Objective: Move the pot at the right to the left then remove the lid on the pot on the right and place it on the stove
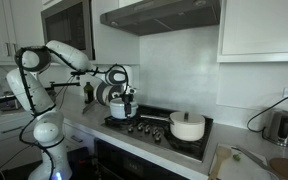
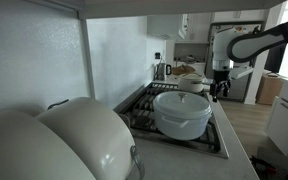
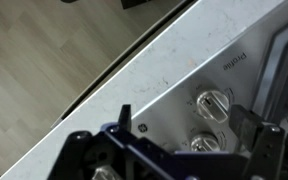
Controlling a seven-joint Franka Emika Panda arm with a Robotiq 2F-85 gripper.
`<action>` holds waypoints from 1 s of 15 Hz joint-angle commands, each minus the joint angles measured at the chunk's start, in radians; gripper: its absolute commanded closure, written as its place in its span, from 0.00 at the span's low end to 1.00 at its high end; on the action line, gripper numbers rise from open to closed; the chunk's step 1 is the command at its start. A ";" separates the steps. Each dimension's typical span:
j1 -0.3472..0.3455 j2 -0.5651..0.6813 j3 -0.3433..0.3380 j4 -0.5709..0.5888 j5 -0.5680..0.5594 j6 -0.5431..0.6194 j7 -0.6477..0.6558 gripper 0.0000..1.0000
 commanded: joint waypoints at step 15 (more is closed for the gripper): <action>-0.090 0.102 -0.056 0.411 -0.062 -0.087 0.501 0.00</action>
